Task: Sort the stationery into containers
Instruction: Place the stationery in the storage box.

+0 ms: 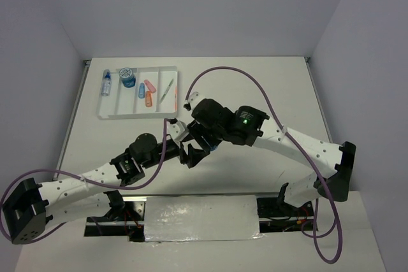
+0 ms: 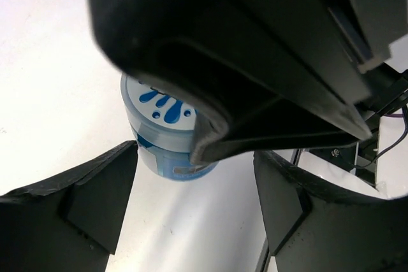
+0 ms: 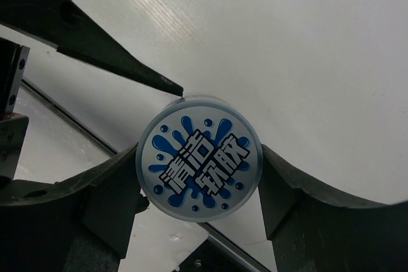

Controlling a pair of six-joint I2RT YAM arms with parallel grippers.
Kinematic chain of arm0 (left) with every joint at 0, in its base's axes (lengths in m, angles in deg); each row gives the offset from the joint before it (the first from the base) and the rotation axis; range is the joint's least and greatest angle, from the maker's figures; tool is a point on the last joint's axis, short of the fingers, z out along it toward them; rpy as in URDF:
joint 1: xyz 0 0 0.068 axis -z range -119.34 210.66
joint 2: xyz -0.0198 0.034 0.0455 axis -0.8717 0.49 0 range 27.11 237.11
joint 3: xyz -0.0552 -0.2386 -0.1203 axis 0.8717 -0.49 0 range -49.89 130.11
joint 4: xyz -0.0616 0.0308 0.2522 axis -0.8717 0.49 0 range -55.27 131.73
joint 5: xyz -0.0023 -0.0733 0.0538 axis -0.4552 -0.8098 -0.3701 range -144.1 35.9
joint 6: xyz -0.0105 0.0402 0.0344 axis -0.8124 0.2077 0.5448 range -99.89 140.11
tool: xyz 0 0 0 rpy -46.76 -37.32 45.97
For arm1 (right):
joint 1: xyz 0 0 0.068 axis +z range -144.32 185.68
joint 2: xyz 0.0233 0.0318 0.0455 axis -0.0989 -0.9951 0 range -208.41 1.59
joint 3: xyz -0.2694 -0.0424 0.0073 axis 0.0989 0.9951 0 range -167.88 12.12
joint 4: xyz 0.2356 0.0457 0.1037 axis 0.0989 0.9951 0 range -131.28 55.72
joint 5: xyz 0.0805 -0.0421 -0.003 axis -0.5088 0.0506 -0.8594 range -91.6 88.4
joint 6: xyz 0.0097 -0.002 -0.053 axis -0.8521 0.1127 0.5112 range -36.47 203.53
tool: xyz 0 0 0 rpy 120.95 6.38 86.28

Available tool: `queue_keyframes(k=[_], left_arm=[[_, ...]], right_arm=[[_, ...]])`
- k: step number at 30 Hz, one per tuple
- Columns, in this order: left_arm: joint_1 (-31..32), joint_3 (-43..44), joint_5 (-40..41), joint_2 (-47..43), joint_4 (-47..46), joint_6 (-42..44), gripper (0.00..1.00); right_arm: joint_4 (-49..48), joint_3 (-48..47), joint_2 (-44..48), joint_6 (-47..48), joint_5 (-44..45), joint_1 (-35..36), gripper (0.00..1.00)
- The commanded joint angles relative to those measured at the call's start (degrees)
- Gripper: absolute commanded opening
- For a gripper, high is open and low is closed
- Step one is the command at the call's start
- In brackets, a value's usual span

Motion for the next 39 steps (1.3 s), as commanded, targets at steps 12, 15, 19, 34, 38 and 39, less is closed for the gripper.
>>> queue_keyframes(k=[12,15,19,34,38,39], left_arm=[[0.25,1.45,6.52,-2.25,-1.37,0.54,0.86],[0.34,1.27,4.85,-1.9,-2.16,0.36,0.88],[0.34,1.45,2.83,-1.46,-2.6,0.09,0.88],[0.34,0.22,1.42,-2.25,-3.83,-0.08,0.3],[0.34,-0.13,2.3,-3.21,-3.92,-0.7,0.07],[0.34,-0.04,2.74,-3.3,-3.83,-0.96,0.0]], right_arm=[[-6.39,-0.83,4.46,0.51,-4.33,1.09,0.0],[-8.31,-0.05,4.72,1.12,-7.14,1.18,0.0],[-10.26,0.75,5.34,1.74,-8.82,1.18,0.0],[-17.02,2.68,8.06,0.6,-14.44,1.0,0.0],[-18.78,3.74,8.15,0.42,-16.29,0.82,0.0],[-18.87,3.91,8.06,0.42,-16.29,0.74,0.0]])
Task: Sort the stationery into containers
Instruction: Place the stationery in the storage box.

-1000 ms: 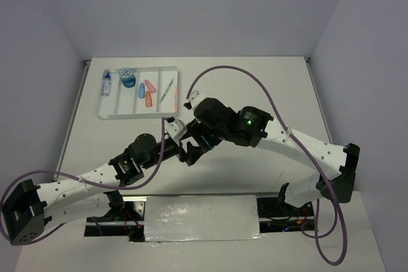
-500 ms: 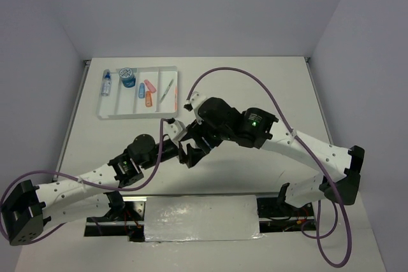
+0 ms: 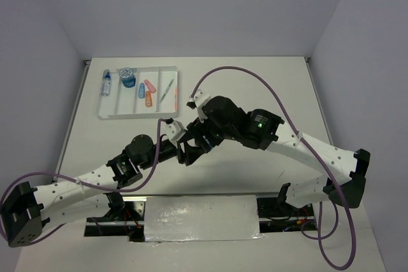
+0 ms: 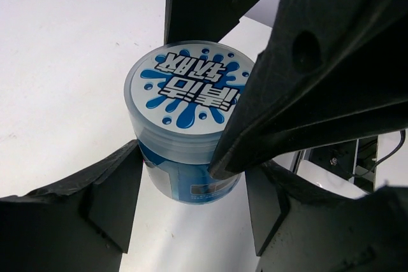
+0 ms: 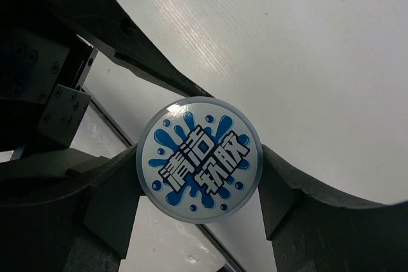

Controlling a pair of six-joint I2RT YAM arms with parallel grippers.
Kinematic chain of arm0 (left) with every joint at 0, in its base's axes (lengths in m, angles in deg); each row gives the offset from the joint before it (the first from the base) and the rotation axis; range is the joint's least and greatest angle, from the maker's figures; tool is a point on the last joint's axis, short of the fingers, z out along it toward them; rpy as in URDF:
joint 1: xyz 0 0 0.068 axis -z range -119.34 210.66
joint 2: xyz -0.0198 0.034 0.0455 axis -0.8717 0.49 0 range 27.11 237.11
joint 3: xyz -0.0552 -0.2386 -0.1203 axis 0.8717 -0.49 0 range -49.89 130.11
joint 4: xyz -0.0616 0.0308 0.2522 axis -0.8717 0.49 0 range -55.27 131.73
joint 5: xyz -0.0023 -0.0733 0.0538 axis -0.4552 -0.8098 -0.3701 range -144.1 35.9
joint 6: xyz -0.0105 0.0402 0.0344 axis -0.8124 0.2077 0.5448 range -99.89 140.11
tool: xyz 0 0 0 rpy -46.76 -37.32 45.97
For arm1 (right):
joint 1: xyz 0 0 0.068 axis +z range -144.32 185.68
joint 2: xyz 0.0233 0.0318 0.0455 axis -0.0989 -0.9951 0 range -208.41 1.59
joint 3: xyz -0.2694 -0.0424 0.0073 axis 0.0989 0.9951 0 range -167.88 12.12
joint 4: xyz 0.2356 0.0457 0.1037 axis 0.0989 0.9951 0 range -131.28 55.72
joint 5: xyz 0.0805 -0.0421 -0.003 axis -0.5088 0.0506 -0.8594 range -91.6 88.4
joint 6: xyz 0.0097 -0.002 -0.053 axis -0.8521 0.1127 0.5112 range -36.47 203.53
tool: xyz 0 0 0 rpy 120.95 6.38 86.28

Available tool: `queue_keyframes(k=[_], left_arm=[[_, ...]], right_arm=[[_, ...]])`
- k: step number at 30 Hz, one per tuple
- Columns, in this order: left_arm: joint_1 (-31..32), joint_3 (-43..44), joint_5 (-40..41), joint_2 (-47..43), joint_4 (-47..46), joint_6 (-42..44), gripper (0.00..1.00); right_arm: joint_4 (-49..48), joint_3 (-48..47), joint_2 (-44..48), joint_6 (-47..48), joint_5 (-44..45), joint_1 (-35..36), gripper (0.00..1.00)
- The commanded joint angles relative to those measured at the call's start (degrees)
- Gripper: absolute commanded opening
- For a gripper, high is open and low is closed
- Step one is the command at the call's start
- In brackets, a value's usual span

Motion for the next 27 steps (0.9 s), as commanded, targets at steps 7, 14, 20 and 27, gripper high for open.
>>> queue_keyframes(k=[7,14,20,27], left_arm=[[0.07,-0.11,4.11,-2.44,-2.89,-0.98,0.0],[-0.01,-0.29,5.34,-3.76,-2.62,-0.98,0.0],[0.07,-0.9,5.26,-4.28,-3.15,-0.98,0.0],[-0.01,-1.52,7.17,-5.51,-3.07,-1.07,0.0]], right_arm=[[-11.25,1.21,1.24,-0.69,-7.5,1.28,0.01],[-12.91,2.61,2.56,-0.34,-7.77,1.02,0.52],[-14.5,4.2,3.52,-0.69,-7.94,0.05,0.69],[-15.38,5.16,3.96,-1.92,-7.59,-1.0,0.77]])
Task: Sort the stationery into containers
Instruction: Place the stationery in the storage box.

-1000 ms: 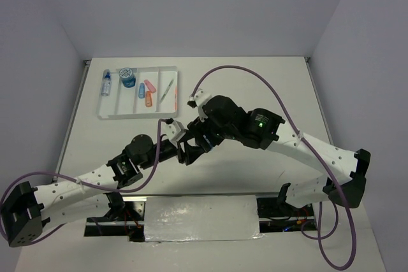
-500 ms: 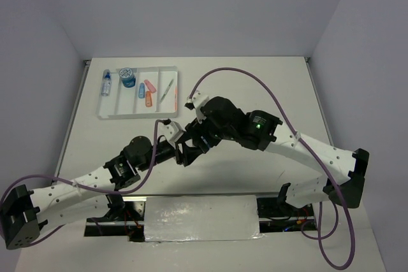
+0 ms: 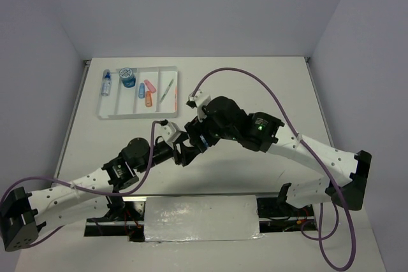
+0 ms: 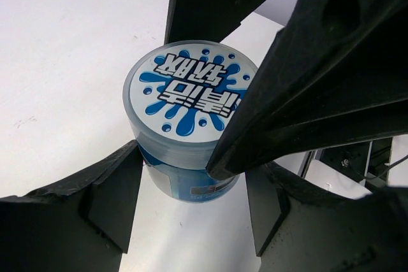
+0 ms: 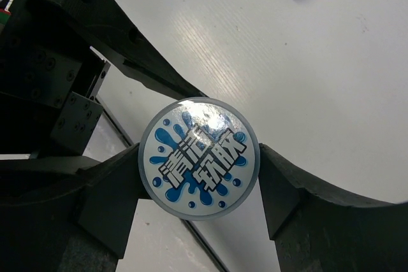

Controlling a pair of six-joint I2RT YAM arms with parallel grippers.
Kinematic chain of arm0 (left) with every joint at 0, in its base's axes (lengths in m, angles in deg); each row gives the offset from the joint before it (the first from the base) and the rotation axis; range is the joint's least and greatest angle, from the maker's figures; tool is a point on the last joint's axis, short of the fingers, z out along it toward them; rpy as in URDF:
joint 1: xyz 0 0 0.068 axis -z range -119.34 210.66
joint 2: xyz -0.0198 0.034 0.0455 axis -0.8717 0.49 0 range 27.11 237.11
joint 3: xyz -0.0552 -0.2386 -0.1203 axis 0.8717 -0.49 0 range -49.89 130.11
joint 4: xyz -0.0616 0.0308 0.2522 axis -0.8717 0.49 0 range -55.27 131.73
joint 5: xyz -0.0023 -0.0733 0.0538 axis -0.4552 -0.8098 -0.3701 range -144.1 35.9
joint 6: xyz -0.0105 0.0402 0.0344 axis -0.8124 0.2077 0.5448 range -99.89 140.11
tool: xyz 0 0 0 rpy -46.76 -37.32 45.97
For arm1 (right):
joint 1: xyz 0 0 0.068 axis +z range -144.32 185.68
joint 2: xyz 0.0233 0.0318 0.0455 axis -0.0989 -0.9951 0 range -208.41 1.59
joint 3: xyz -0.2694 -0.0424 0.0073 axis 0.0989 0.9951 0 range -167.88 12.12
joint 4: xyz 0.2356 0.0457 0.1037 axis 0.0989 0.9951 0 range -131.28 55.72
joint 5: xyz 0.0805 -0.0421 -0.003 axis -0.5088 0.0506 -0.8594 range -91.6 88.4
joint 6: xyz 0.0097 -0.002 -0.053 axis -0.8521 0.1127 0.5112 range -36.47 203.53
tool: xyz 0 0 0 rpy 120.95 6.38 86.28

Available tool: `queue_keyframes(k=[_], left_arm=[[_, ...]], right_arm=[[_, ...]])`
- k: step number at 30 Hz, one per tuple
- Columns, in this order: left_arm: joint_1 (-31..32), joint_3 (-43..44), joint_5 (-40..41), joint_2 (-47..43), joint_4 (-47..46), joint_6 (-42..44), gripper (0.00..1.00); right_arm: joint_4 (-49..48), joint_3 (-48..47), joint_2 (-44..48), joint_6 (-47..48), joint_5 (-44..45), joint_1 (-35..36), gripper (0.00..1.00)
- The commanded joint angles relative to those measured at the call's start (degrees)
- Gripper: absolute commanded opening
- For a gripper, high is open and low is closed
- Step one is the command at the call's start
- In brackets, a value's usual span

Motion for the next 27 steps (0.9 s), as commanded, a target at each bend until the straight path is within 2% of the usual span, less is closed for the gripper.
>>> queue_keyframes(k=[1,2,5,7,8,9,10,11,12,13,22,27], left_arm=[[0.01,0.28,3.54,-1.49,-5.93,-0.24,0.0],[-0.08,0.19,3.89,-1.58,-5.93,-0.24,0.0],[0.01,-0.51,5.03,-2.11,-6.28,-0.33,0.0],[-0.08,-0.52,4.86,-2.55,-6.36,-0.33,0.0],[0.01,-0.6,4.86,-2.63,-6.54,-0.33,0.0],[0.01,-0.69,4.95,-2.81,-6.63,-0.33,0.0],[0.01,-0.6,4.86,-2.9,-6.54,-0.33,0.0],[0.01,-0.69,5.03,-2.9,-6.63,-0.24,0.0],[0.01,-0.69,5.03,-3.16,-6.72,-0.32,0.0],[0.01,-0.78,5.12,-3.25,-6.8,-0.33,0.0],[-0.08,-0.87,6.17,-3.34,-6.37,-0.24,0.0],[0.01,-1.13,7.06,-3.69,-6.37,-0.33,0.0]], right_arm=[[-6.46,0.29,2.48,-2.49,-4.03,-0.5,0.77],[-7.25,0.73,3.17,-2.66,-5.51,-0.76,0.74],[-9.27,1.87,4.84,-2.84,-8.59,-1.73,0.5],[-8.93,1.7,4.94,-2.67,-8.6,-1.82,0.42],[-8.66,1.61,4.68,-2.58,-8.69,-1.82,0.45],[-8.22,1.44,4.33,-2.49,-8.6,-1.73,0.53],[-7.52,1.17,4.06,-2.49,-8.34,-1.82,0.72],[-7.52,1.17,3.63,-2.58,-8.08,-1.82,0.84],[-7.78,1.34,3.62,-2.75,-7.73,-1.82,0.93],[-8.04,1.78,3.62,-2.84,-7.81,-1.82,0.97],[-9.8,2.49,5.02,-3.81,-9.04,-3.14,1.0],[-11.91,4.59,7.74,-6.18,-7.63,-6.64,1.0]])
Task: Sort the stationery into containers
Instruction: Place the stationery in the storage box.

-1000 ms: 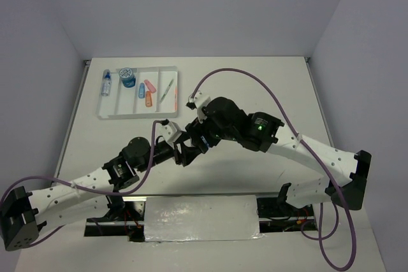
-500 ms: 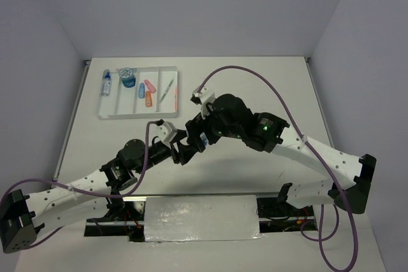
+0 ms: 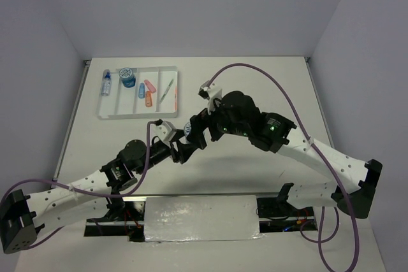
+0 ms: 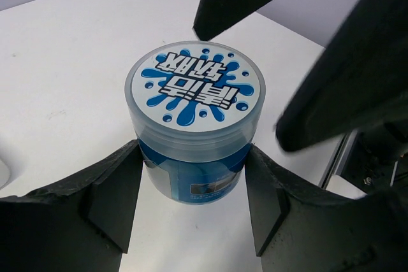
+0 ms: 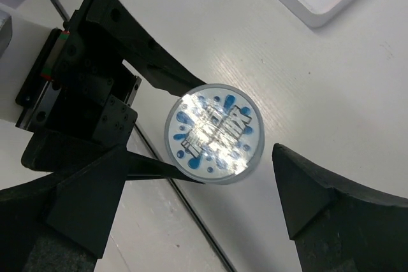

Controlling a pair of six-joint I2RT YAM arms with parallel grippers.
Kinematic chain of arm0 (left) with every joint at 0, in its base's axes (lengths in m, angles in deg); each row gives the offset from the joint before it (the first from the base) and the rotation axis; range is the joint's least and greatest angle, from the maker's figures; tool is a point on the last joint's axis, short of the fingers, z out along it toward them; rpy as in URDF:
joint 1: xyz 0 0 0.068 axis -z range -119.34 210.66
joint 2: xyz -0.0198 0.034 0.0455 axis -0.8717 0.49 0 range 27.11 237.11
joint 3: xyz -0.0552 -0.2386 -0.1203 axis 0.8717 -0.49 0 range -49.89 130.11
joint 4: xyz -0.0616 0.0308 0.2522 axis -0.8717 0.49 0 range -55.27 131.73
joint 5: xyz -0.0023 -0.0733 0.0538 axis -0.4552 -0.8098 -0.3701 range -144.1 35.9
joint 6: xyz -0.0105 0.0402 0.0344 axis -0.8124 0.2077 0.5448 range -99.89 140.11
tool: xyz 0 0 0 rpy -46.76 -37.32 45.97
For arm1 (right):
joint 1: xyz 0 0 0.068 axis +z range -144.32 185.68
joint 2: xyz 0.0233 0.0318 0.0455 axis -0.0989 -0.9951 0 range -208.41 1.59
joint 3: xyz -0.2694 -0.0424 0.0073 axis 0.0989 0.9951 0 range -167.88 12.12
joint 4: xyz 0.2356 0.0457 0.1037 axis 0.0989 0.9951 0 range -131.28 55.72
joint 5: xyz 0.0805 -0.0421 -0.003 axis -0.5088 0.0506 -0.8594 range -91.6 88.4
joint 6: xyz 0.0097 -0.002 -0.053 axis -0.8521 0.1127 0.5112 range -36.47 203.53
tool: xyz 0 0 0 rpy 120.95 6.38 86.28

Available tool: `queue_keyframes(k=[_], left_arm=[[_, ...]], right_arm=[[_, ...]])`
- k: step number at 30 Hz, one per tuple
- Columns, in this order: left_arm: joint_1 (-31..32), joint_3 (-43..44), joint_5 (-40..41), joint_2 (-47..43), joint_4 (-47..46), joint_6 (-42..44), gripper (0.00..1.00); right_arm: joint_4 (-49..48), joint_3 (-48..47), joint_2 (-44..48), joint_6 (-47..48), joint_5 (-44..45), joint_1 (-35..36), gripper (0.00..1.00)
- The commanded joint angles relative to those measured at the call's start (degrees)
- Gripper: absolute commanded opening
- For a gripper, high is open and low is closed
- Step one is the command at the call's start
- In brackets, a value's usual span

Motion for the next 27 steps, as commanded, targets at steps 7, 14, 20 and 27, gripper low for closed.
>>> queue_keyframes(k=[7,14,20,27], left_arm=[[-0.19,0.68,2.11,-2.6,-5.27,-0.3,0.0],[-0.19,3.31,17.03,-1.82,0.33,-2.5,0.0],[-8.25,16.03,45.59,7.74,13.24,-9.68,0.0],[-32.07,22.65,47.03,18.3,17.68,-18.5,0.0]], right_arm=[[-7.58,4.5,5.33,-5.28,-4.23,-8.5,1.0],[-11.61,8.89,10.6,-8.97,0.08,-14.03,1.0],[-11.36,9.95,13.15,-8.27,-1.23,-15.8,1.0],[-10.4,12.33,16.23,-6.25,-2.99,-16.06,1.0]])
